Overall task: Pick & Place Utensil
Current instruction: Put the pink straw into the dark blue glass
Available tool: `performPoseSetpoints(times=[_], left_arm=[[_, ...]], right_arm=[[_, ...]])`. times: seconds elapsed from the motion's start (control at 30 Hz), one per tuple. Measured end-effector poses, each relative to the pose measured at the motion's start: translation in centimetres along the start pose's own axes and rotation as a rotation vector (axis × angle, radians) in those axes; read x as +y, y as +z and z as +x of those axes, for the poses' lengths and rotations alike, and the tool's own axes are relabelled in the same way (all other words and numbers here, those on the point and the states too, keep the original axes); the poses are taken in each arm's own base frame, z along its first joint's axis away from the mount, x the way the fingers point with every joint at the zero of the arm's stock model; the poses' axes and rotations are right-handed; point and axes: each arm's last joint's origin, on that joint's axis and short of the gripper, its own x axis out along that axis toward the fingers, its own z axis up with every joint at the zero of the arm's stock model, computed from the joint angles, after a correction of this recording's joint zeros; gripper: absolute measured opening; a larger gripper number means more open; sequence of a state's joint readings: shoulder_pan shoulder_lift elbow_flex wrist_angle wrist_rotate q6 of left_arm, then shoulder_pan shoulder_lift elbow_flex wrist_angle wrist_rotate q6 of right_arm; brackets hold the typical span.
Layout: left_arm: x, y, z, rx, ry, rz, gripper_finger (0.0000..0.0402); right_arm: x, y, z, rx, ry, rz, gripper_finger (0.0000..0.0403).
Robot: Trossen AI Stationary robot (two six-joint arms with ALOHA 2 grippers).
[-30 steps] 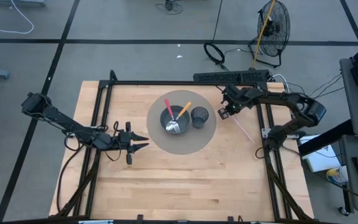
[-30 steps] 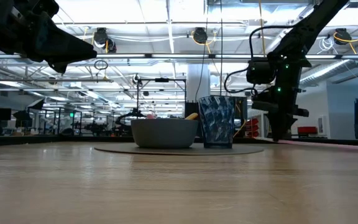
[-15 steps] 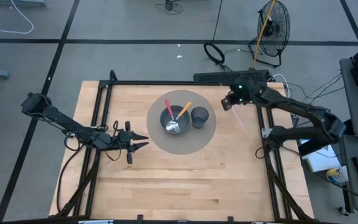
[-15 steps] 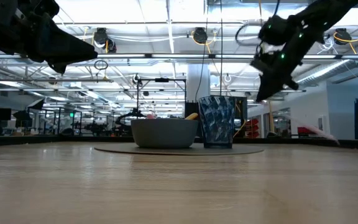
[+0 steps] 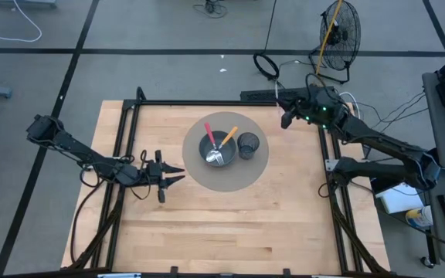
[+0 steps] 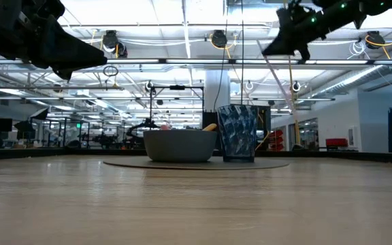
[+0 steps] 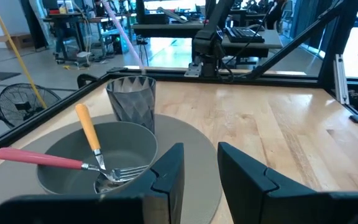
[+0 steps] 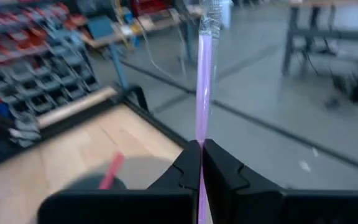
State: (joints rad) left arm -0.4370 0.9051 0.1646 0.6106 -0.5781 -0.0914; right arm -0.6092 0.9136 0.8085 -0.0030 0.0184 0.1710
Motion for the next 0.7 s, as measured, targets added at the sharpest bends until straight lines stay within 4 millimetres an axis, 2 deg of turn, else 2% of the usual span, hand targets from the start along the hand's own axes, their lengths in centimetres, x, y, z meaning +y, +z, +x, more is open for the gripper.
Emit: performPoseSetpoints(times=[0.17,0.7], left_arm=[[0.0,0.0,0.0,0.001,0.000,0.004,0.0104],[0.0,0.0,0.0,0.000,0.007,0.008,0.0104]], right_arm=[[1.3,0.9,-0.1,-0.102,0.094,-0.026,0.0002],[4.5,2.1,-0.6,-0.276,0.256,-0.078,0.0002]])
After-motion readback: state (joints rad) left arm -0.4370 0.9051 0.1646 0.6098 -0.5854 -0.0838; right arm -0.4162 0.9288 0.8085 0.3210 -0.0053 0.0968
